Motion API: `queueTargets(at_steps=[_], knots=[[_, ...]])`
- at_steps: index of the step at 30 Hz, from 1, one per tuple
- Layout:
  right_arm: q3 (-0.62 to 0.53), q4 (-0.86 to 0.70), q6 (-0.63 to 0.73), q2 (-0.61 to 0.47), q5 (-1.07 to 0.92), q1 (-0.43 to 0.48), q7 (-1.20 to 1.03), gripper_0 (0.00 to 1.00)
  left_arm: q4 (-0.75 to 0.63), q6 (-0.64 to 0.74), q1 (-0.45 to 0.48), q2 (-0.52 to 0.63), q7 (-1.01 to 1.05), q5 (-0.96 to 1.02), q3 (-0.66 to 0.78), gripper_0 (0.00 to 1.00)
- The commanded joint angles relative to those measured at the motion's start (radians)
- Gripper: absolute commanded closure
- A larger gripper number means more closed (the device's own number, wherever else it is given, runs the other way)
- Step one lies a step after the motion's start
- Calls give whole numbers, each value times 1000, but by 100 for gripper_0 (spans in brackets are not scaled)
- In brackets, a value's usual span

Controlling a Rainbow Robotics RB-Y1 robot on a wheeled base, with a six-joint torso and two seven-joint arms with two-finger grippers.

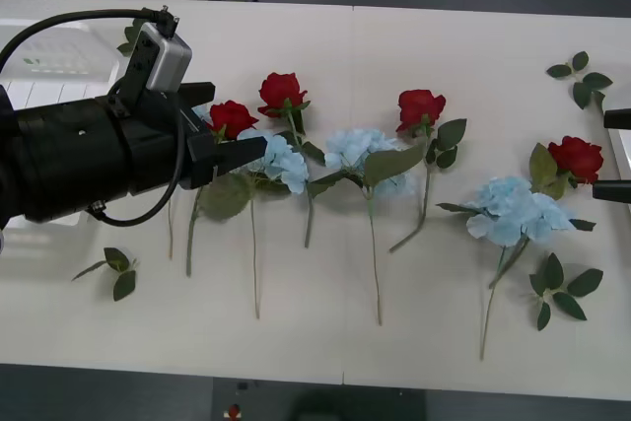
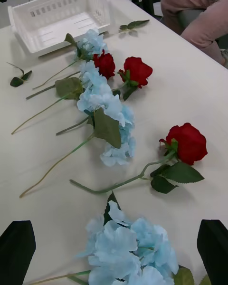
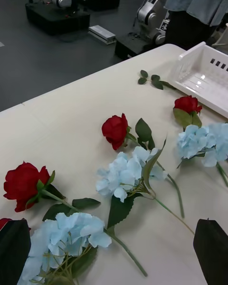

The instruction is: Put the red flowers into the right box and the blue flowers into the left box

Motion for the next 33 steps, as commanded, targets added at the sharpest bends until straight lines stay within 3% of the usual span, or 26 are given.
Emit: queueTargets(at_steps=[1,29,31,33], knots=[[1,-14,-5,-16,-3,-11,16,0,-28,-12,17,6,43,1,12,0],[1,-14,-5,-16,-3,-11,16,0,-33,-24,44,-20,44,6,-5,0],[1,-14,-5,-16,-3,-11,16,0,-46,-53,52,-9,70,12,26,0],[6,6,3,-1,3,17,16,0,-54,4,57,14,121,18,73,0]])
